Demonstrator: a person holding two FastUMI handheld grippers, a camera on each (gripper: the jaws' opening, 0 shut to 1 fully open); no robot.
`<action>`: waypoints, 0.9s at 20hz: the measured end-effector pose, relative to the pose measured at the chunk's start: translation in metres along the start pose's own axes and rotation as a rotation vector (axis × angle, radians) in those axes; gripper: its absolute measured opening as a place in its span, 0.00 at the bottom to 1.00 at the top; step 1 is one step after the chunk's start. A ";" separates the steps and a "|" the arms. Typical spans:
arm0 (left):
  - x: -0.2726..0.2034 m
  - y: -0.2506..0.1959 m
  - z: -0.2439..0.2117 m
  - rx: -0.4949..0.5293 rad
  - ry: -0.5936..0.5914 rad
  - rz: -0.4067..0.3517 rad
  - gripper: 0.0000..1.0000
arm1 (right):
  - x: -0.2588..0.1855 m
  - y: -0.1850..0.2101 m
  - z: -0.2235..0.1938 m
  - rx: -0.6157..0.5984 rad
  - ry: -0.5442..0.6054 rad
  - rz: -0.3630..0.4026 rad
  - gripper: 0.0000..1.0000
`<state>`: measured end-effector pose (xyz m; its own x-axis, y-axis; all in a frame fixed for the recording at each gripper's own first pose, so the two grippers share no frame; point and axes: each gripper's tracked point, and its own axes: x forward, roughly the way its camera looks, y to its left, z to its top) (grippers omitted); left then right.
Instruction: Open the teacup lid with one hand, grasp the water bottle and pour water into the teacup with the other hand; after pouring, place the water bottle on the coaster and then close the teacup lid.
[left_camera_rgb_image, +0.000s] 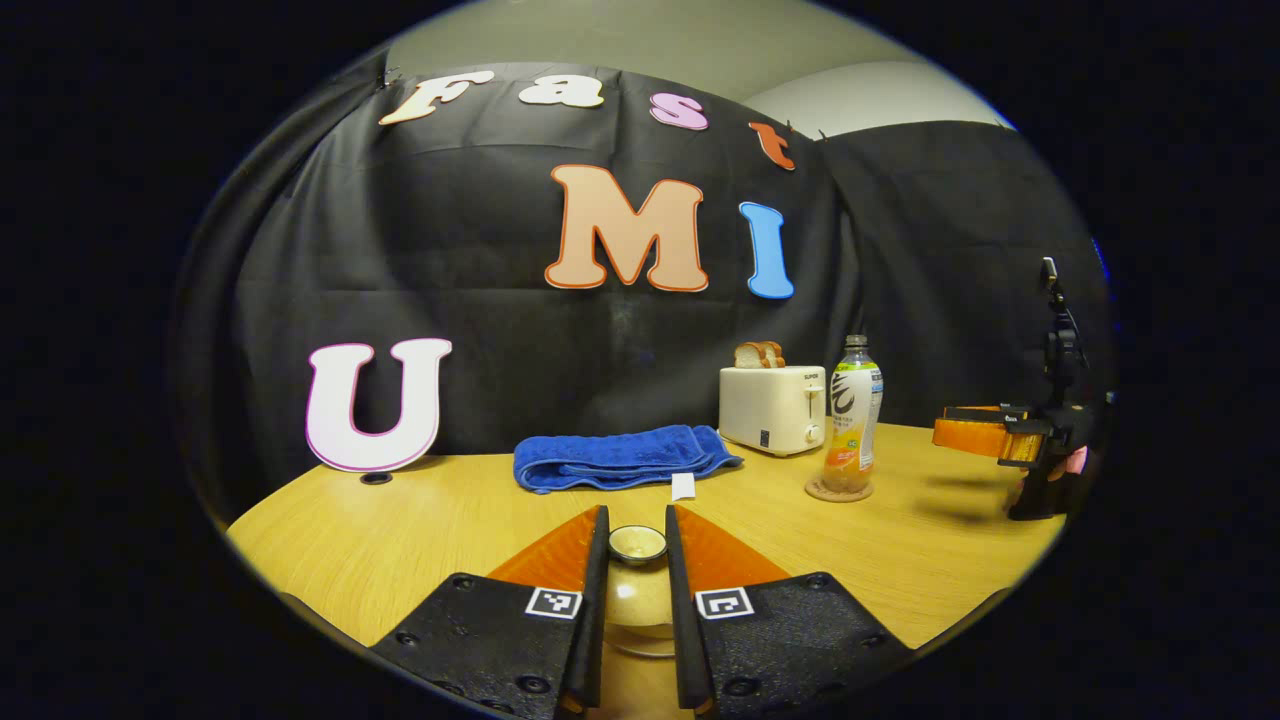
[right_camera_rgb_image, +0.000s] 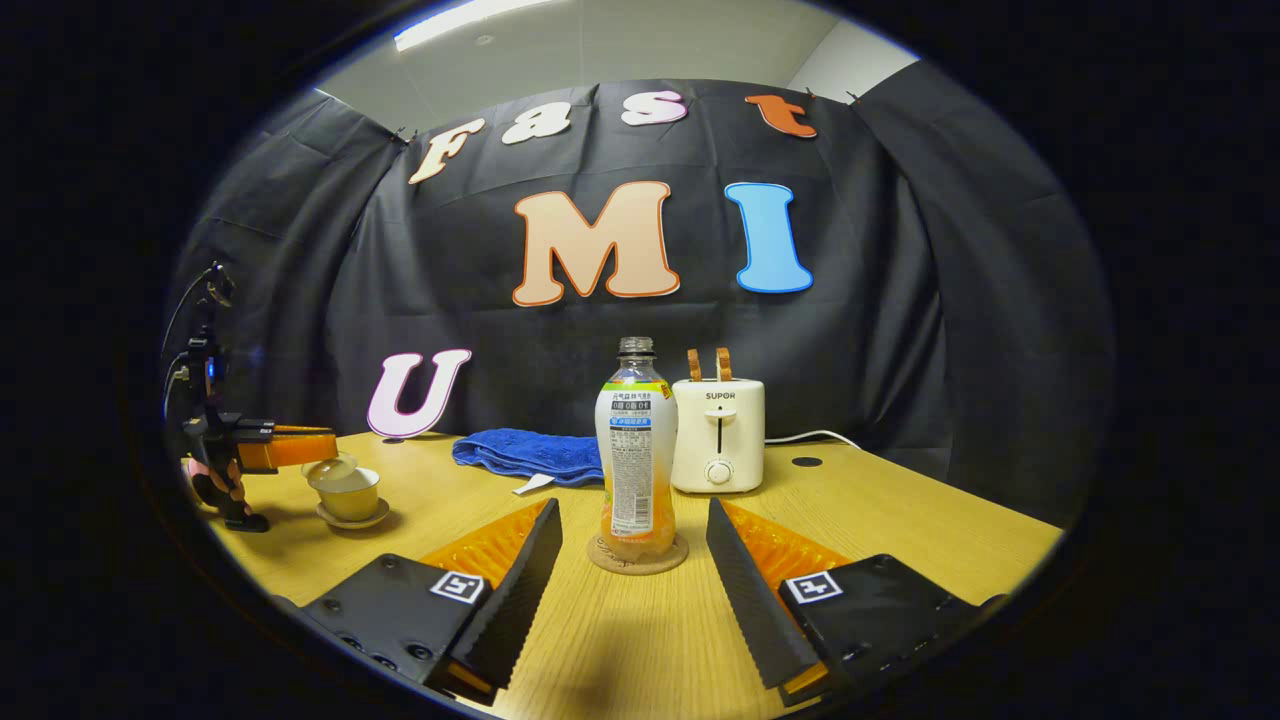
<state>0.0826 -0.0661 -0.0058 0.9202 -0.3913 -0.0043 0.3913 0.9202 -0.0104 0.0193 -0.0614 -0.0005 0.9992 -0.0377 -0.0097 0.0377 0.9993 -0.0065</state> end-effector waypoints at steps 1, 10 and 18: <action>0.002 -0.003 0.000 0.002 0.002 -0.013 0.27 | -0.001 -0.003 0.000 -0.001 0.000 -0.013 0.90; 0.006 -0.012 -0.005 0.019 0.037 -0.066 0.26 | -0.004 -0.006 0.000 -0.001 -0.001 -0.024 0.95; 0.008 -0.014 -0.012 0.036 0.081 -0.068 0.27 | -0.004 -0.005 0.000 0.000 -0.001 -0.020 0.95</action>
<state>0.0844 -0.0824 -0.0172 0.8885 -0.4508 -0.0856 0.4540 0.8907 0.0222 0.0149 -0.0667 -0.0005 0.9983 -0.0579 -0.0089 0.0578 0.9983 -0.0071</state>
